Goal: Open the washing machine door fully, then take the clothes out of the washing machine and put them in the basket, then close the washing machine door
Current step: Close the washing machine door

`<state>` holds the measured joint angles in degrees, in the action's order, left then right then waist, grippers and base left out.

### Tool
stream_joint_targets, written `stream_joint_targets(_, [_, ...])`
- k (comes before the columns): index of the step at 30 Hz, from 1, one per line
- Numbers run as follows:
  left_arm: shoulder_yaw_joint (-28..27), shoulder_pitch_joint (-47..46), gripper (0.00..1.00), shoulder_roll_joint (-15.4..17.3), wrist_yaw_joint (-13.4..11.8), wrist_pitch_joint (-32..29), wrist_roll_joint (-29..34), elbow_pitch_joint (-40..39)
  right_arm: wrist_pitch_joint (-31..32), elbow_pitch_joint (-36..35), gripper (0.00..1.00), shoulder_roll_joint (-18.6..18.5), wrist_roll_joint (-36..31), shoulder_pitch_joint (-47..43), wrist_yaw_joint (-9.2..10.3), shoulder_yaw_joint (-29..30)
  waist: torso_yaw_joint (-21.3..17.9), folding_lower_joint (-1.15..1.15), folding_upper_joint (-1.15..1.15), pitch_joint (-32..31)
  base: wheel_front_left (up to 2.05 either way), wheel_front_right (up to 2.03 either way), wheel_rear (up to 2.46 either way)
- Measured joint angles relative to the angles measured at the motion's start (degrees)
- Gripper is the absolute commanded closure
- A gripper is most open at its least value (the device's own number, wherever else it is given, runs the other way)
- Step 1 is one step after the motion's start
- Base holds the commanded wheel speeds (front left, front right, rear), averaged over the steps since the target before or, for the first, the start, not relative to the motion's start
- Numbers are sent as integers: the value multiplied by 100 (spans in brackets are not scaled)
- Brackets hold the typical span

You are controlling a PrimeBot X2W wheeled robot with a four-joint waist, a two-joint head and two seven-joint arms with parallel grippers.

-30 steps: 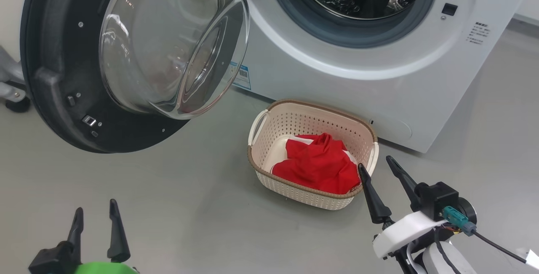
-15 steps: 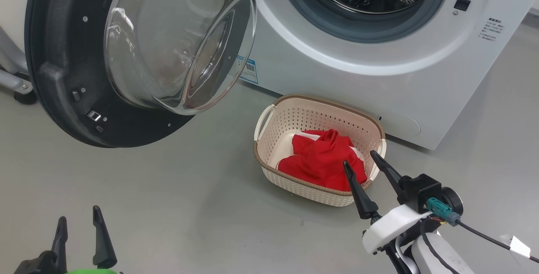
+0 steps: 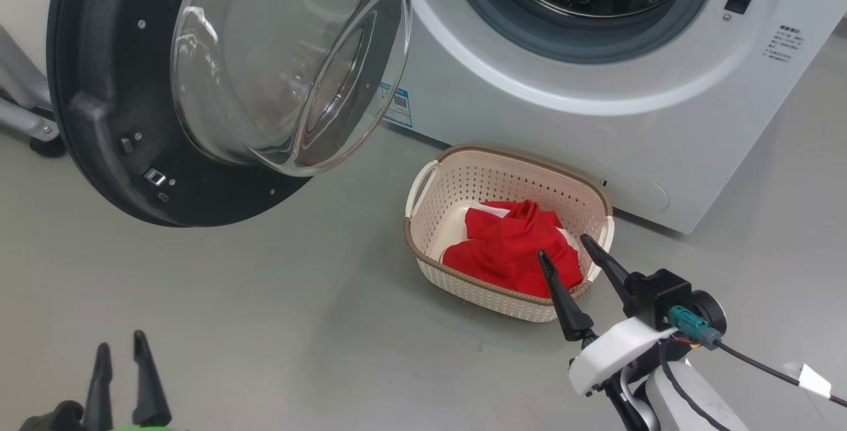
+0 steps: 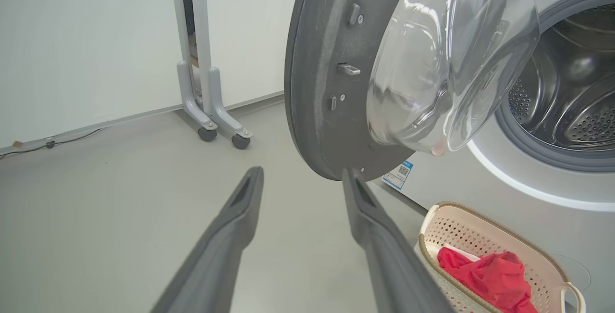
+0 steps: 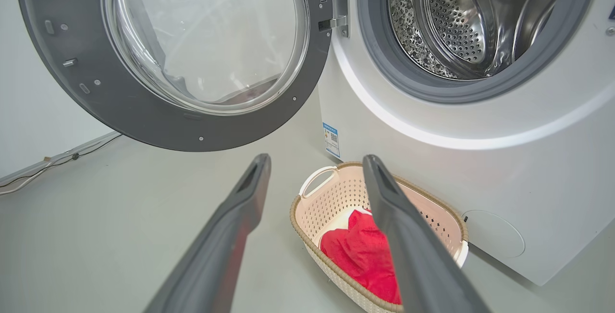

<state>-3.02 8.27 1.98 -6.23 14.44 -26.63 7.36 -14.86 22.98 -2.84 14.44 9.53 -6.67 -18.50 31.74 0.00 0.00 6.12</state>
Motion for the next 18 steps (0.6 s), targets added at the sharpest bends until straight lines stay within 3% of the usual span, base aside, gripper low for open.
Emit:
stream_joint_targets(3, [3, 1, 100, 0, 0, 0, -188, -15, 0, 7, 0, 0, 7, 36, -2, 7, -1, 0, 0, 8, 0, 0, 0])
stream_joint_targets(10, [-18, 1, 100, 0, 7, 0, -1448, -68, 0, 20, 0, 0, 16, 62, -27, 71, -2, 0, 0, 32, 0, 0, 0])
stream_joint_targets(15, [-98, -1, 100, -3, 227, 0, -2304, -41, 0, 27, 0, 0, 27, 62, -27, 107, -3, 0, 0, 45, 0, 0, 0])
stream_joint_targets(18, [-180, -5, 100, -4, 393, 0, -3158, 7, 0, 29, 0, 0, 51, 62, -27, 123, -3, 0, 0, 50, 0, 0, 0])
